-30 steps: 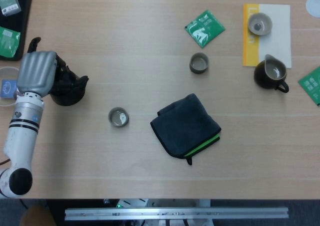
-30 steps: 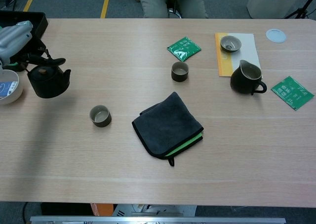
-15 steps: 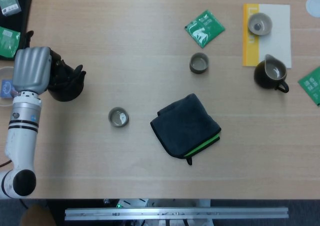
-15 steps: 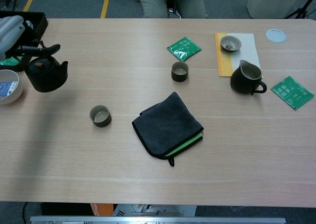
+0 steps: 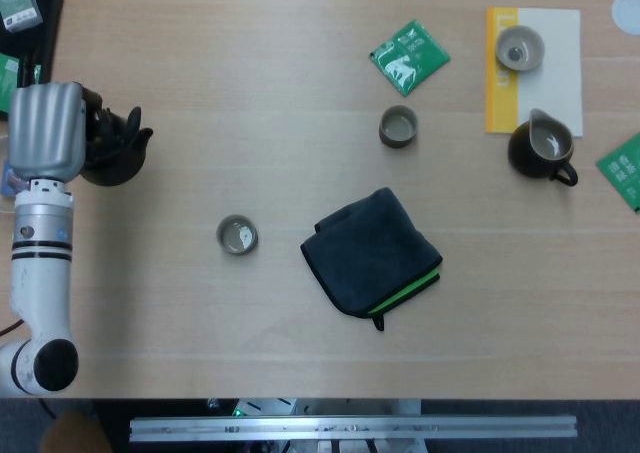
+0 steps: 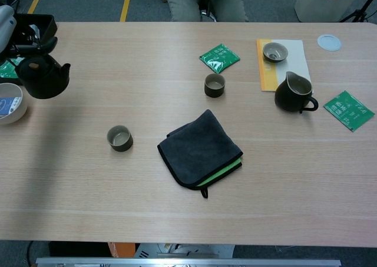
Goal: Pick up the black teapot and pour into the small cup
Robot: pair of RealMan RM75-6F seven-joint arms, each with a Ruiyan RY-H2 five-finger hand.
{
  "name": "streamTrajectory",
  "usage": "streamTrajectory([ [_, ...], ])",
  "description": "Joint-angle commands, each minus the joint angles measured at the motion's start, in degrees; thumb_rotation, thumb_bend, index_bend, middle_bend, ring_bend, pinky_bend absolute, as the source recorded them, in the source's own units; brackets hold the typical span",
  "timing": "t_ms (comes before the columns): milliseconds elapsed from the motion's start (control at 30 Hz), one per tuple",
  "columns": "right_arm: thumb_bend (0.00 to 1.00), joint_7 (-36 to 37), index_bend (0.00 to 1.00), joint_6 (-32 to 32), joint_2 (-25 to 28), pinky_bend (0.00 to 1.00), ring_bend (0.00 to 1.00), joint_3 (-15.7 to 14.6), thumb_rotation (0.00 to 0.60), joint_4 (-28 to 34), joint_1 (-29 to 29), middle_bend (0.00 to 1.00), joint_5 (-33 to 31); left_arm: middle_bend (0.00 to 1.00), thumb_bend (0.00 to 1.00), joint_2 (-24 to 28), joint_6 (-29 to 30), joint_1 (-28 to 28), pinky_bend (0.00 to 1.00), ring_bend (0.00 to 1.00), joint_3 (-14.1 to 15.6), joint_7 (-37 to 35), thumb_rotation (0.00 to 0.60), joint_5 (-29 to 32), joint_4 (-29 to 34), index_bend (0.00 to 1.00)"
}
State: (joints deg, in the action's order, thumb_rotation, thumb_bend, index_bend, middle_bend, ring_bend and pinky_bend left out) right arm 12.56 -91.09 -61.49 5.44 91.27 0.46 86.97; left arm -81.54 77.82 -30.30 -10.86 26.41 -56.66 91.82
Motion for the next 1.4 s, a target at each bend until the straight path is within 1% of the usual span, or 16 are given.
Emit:
streamTrajectory([
  [33,0.19,0.0,0.46,0.0,0.02,0.3,0.28,-0.01,0.6,0.02,0.0,0.42,0.03,1.0,0.3,-0.52,0.74,0.23,0.08,0.89,-0.08,1.21,0.24,-0.41,-0.42,0.94],
  [133,0.19,0.0,0.46,-0.06,0.04,0.3,0.28,-0.01,0.6,0.07,-0.02,0.42,0.09,1.0,0.32,-0.54,0.62,0.32,0.08,0.9,-0.17,2.07,0.261,-0.42,-0.32,0.94],
  [200,0.19,0.01,0.46,-0.09,0.06,0.3,0.28,0.01,0.6,0.05,-0.05,0.42,0.06,1.0,0.35,-0.35,0.28,0.44,0.08,0.9,-0.17,2.23,0.291,-0.47,0.07,0.94],
  [333,0.18,-0.04,0.46,-0.05,0.08,0.3,0.29,0.02,0.6,0.03,-0.05,0.42,0.01,1.0,0.36,0.22,-0.06,0.78,0.08,0.9,0.12,2.28,0.328,-1.24,1.0,0.93],
  [567,0.19,-0.12,0.46,0.19,0.01,0.3,0.28,0.07,0.6,0.08,0.17,0.42,0.11,1.0,0.36,1.9,-0.94,1.45,0.08,0.89,1.06,2.54,0.333,-2.61,4.43,0.91],
  [700,0.18,-0.22,0.46,0.33,-0.07,0.3,0.28,0.07,0.6,0.11,0.29,0.42,0.16,1.0,0.36,3.49,-1.54,1.97,0.08,0.88,2.4,2.71,0.347,-4.45,7.38,0.89],
  [867,0.19,-0.3,0.46,0.38,-0.12,0.3,0.28,0.0,0.6,0.18,0.32,0.42,0.23,1.0,0.36,4.59,-2.16,2.44,0.08,0.87,3.82,2.09,0.363,-7.17,9.45,0.87],
  [967,0.19,-0.34,0.46,0.28,-0.12,0.3,0.29,-0.01,0.6,0.21,0.25,0.42,0.22,1.0,0.36,4.91,-2.53,2.66,0.08,0.87,4.97,2.48,0.4,-8.9,9.98,0.85],
  [1033,0.19,-0.37,0.46,0.22,-0.09,0.3,0.29,-0.04,0.6,0.23,0.2,0.42,0.23,1.0,0.36,5.0,-2.79,2.86,0.08,0.87,5.6,2.55,0.414,-9.7,10.43,0.85],
  [1133,0.19,-0.42,0.46,0.15,-0.06,0.3,0.29,-0.09,0.6,0.27,0.16,0.42,0.31,1.0,0.36,4.76,-2.71,3.2,0.08,0.87,6.08,2.64,0.43,-10.6,10.6,0.84],
  [1300,0.19,-0.52,0.46,0.05,-0.03,0.3,0.29,-0.14,0.6,0.4,0.1,0.42,0.38,1.0,0.36,4.38,-2.64,3.65,0.08,0.87,6.41,2.56,0.486,-11.45,10.63,0.85],
  [1400,0.19,-0.57,0.46,-0.05,0.0,0.3,0.28,-0.16,0.6,0.47,0.04,0.42,0.42,1.0,0.36,4.42,-2.63,3.92,0.08,0.87,6.69,2.58,0.491,-12.15,10.77,0.85],
])
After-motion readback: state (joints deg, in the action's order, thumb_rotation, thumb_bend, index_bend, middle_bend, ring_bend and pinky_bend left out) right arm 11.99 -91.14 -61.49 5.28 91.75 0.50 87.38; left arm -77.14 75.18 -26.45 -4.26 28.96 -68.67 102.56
